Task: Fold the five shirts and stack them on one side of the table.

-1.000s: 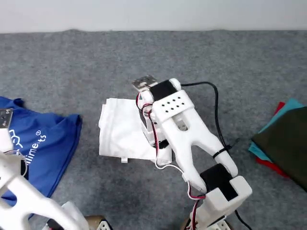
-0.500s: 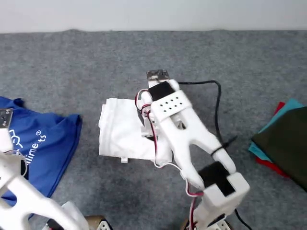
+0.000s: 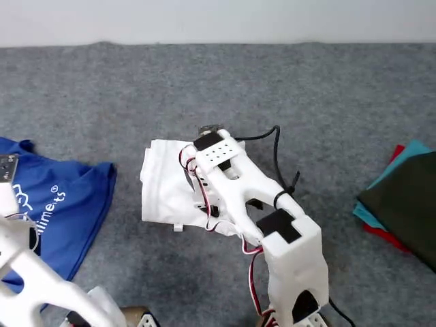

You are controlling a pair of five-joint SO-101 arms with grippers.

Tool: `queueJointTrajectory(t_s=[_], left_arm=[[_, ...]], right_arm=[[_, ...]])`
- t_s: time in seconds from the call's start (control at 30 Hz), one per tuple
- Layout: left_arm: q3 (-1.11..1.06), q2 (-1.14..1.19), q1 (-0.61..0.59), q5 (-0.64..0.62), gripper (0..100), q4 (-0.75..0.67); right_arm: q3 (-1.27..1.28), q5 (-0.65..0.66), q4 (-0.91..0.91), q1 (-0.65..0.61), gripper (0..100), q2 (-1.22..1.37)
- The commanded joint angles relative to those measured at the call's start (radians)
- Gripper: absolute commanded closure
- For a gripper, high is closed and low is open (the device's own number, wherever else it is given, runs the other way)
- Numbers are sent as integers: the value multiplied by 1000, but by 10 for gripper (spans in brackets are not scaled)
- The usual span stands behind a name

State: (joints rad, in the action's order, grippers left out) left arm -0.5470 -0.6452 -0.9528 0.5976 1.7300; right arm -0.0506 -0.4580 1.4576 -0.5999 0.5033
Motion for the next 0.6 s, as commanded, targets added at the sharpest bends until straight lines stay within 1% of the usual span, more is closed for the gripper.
queueJointTrajectory(t_s=[0.0,0.07,0.2,0.23,0.3,0.37,0.43,0.57], left_arm=[[10,-26,8,-8,964,-5],[10,-26,8,-8,964,-5],[10,-26,8,-8,964,-5],[10,-26,8,-8,964,-5],[10,-26,8,-8,964,-5],[10,-26,8,-8,964,-5],[10,-26,8,-8,964,-5],[12,-26,8,-8,964,-2]], right_arm=[[-3,-5,-24,-5,688,39],[-5,-2,-33,-5,777,59],[-5,12,-42,-5,987,81],[-5,34,-39,-5,993,84],[-3,55,-31,-5,968,82],[-3,57,-19,-1,993,77],[-6,60,8,-1,988,76],[-26,117,117,5,990,74]])
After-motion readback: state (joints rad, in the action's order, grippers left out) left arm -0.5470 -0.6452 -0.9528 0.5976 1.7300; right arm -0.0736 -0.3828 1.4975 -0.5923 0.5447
